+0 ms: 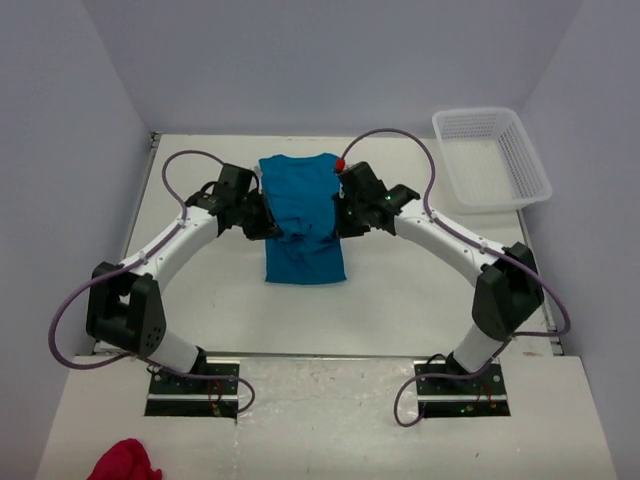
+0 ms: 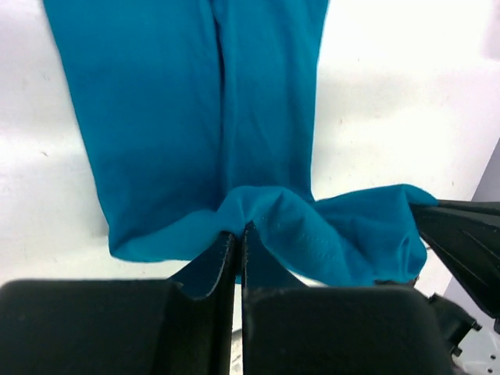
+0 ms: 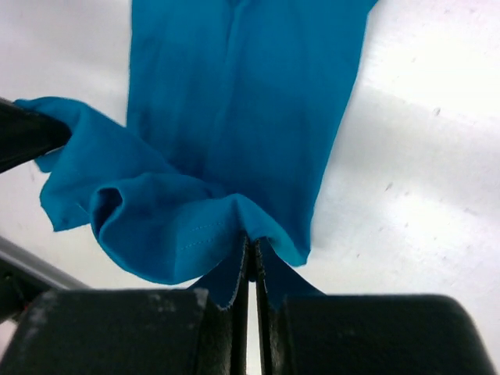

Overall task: Fold and stack the t-shirts
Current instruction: Fold the folded rectangular tshirt in 1/3 of the way

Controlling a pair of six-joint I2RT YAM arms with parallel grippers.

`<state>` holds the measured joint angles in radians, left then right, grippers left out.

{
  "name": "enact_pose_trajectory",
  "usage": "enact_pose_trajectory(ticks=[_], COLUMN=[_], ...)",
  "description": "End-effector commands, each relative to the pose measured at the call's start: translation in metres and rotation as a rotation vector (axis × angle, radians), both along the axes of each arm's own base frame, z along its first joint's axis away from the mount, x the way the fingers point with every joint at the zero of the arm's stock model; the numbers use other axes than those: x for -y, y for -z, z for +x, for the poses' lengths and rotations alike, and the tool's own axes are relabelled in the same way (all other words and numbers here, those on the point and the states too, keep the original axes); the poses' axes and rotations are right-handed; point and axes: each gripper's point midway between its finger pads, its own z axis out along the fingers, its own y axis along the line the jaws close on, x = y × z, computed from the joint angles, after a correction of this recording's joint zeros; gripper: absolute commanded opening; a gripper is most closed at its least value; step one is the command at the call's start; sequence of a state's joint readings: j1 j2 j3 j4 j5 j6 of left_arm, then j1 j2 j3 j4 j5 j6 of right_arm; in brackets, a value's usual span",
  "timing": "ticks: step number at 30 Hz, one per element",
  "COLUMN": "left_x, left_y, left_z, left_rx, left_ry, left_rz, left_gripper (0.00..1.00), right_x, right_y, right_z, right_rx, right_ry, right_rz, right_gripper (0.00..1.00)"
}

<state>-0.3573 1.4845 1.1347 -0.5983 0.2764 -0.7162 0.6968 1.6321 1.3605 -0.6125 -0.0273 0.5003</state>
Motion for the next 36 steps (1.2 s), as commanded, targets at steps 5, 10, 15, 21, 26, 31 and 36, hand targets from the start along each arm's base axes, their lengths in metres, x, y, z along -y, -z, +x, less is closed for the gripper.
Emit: enact_pose_trajectory(ticks=[5,10,15,21,26,31,36], left_x=[-0.003,-0.014,-0.024,-0.030,-0.029,-0.028,-0.030], left_y=[0.013,0.031,0.038,0.040,0.049,0.065,0.071], left_z=[0.046,0.061,0.075,0.094,0.105,0.112,0.117], left_rx=[0.025,0.010,0.005,0.011,-0.006,-0.029,-0.033], left_ry=[-0.012,-0.042,-0.073,-0.091,-0.085,-0.081,-0.097], left_rz=[-0.006,0.009,0.000,-0.008,-0.018,-0.030,-0.033], left_gripper=[0.00,0.00,0.00,0.00,0.00,0.00,0.00], right_x=[0.010,0.012,0.008,0.005,0.006,0.008,0.010], right_y=[0.018,0.033,0.046,0.047,0.052,0.056,0.068], right_z=[0.043,0.069,0.092,0.113,0.123,0.131,0.142], right_rx=[-0.062,-0.083,-0.105,-0.110,-0.123,-0.129,-0.137], right_ry=[-0.062,-0.076,-0.091,-0.101,-0.104,-0.106,-0.123], right_rz=[-0.058,-0.052,-0.046,-0.039,-0.037,-0.039,-0.045], right_gripper=[0.00,0.00,0.00,0.00,0.00,0.00,0.00])
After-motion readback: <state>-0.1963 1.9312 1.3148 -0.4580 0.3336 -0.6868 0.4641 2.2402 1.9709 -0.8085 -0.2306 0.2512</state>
